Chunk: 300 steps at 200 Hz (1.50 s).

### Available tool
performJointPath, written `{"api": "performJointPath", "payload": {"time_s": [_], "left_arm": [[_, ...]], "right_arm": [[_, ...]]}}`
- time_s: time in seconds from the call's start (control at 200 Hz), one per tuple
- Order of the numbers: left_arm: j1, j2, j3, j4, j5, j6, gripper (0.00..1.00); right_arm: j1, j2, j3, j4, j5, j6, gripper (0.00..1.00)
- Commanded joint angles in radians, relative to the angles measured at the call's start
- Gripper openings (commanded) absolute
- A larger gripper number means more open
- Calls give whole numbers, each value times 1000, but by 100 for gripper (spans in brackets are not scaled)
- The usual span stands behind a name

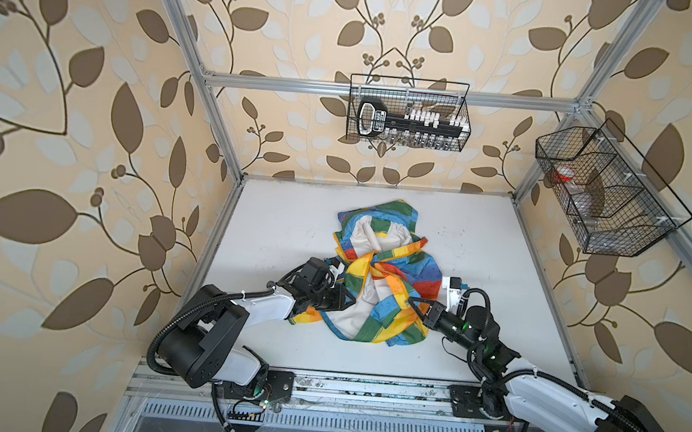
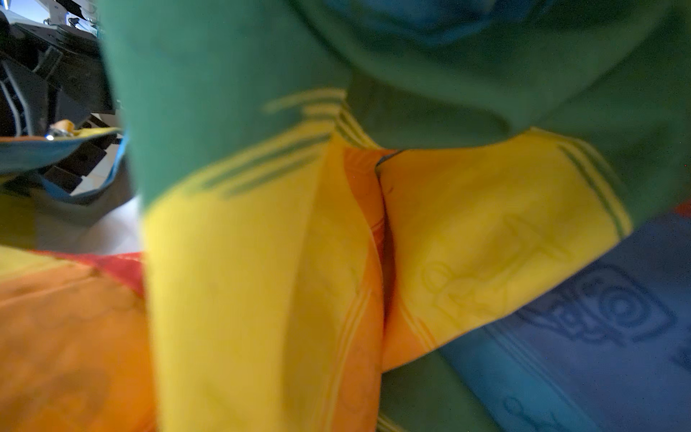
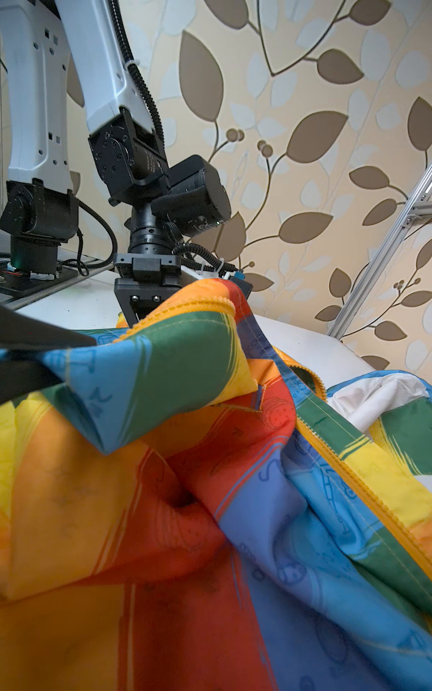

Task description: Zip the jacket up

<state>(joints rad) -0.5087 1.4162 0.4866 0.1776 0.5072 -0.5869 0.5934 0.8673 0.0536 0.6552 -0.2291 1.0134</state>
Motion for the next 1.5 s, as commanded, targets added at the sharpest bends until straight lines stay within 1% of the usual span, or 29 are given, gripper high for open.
{"api": "performJointPath", "payload": {"time_s": [0.0,0.075,0.325,0.35,0.51,0.595,0.75,1.0,1.05,1.145,1.325,1.364,1.424,1.494], "left_arm": [[4,9,37,39,-29,-13,26],[-2,7,37,40,-64,-24,29],[-51,15,67,8,-128,-23,27],[-59,48,72,0,-136,-19,27],[-76,80,84,6,-142,-21,27],[-79,90,89,13,-142,-23,23],[-90,122,105,16,-153,-32,19],[-93,148,115,27,-171,-47,11],[-94,148,118,19,-175,-43,10],[-93,154,126,-1,-173,-32,5],[-92,144,120,3,-143,-21,1],[-94,144,122,1,-137,-17,1],[-94,148,125,-3,-125,-12,7],[-93,152,128,-10,-121,-3,9]], "right_arm": [[-3,6,8,33,-9,14,0],[-3,8,8,35,-10,16,0],[-6,4,-1,41,-9,23,0],[-4,4,-3,43,-9,25,0],[-7,2,-6,44,-10,27,0],[-7,-4,-9,42,-9,28,0],[-8,-8,-11,41,-9,30,0],[-10,-21,-14,35,-10,30,0],[-11,-22,-16,34,-10,30,0],[-13,-23,-16,34,-10,30,0],[-14,-28,-15,34,-13,31,0],[-15,-28,-14,34,-12,30,0],[-15,-27,-15,32,-12,30,0],[-16,-27,-16,32,-12,31,0]]}}
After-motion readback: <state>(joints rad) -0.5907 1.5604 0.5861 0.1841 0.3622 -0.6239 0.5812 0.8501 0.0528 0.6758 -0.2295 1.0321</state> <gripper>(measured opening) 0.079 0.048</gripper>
